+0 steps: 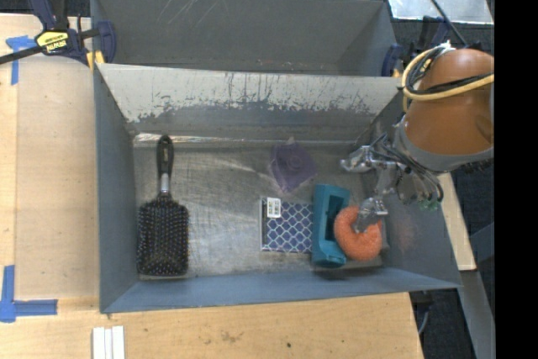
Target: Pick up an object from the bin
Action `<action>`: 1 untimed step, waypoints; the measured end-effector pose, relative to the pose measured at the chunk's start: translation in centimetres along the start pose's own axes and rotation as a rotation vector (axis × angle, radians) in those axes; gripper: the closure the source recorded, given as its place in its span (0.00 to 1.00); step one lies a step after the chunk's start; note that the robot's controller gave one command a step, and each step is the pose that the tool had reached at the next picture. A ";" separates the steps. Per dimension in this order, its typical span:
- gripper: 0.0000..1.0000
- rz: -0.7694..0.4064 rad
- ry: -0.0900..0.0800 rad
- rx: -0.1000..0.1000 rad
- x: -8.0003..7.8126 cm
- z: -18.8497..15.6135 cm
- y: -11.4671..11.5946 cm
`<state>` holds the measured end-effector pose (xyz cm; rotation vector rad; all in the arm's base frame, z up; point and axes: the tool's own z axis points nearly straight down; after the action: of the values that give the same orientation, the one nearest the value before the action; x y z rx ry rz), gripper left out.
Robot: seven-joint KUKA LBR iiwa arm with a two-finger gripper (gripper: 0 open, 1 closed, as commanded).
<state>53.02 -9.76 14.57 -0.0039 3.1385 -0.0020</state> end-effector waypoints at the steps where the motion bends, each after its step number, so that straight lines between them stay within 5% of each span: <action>1: 1.00 0.156 -0.017 0.005 2.0 4.6 -0.6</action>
Offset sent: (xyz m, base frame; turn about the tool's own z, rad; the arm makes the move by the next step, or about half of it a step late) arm 0.0000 0.0000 0.0000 0.0000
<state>51.01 -10.35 9.96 0.2397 3.1120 -0.0092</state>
